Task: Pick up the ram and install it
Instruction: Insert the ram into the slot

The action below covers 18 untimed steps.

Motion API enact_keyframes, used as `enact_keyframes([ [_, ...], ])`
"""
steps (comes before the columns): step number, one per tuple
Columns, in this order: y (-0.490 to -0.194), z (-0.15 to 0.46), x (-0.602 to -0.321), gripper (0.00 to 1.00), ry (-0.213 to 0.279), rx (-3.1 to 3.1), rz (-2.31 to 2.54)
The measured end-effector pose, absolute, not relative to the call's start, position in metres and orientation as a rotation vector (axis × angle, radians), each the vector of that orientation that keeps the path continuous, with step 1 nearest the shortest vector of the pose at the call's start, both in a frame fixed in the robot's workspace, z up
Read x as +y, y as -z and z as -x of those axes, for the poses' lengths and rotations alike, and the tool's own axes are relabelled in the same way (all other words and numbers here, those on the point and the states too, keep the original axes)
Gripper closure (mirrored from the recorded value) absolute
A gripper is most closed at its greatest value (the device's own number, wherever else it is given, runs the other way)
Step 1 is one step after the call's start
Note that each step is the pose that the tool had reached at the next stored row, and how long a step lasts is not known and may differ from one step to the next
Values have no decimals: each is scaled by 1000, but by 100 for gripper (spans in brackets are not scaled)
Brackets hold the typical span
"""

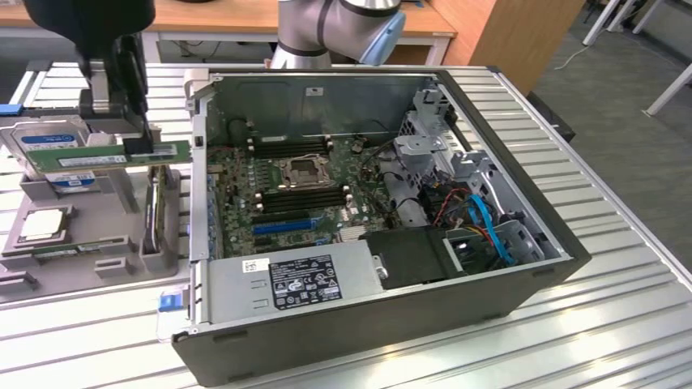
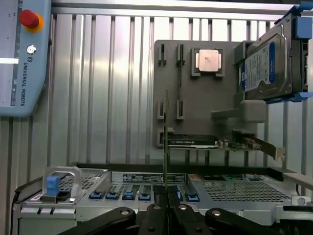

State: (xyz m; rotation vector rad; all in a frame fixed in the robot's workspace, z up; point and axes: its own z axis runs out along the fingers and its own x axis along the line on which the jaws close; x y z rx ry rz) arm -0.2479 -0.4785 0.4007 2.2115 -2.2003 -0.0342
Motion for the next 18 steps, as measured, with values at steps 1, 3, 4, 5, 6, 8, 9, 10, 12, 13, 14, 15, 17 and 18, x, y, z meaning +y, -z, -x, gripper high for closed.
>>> enact_keyframes([
  [1, -401, 246, -478, 88, 34, -2200, -2212],
  [3, -401, 243, -478, 88, 34, -2200, -2212],
  [4, -401, 241, -478, 88, 34, -2200, -2212],
  [5, -401, 239, -478, 88, 34, -2200, -2212],
  [6, -401, 237, -478, 88, 34, -2200, -2212],
  [8, -401, 234, -478, 88, 34, -2200, -2212],
  [9, -401, 233, -478, 88, 34, -2200, -2212],
  [10, -401, 231, -478, 88, 34, -2200, -2211],
  [12, -401, 228, -478, 88, 34, -2200, -2212],
  [13, -401, 226, -478, 88, 34, -2200, -2212],
  [14, -401, 225, -478, 88, 34, -2200, -2212],
  [15, -401, 223, -478, 88, 34, -2200, -2212],
  [17, -401, 219, -478, 88, 34, -2200, -2212],
  [18, -401, 218, -478, 88, 34, -2200, -2212],
])
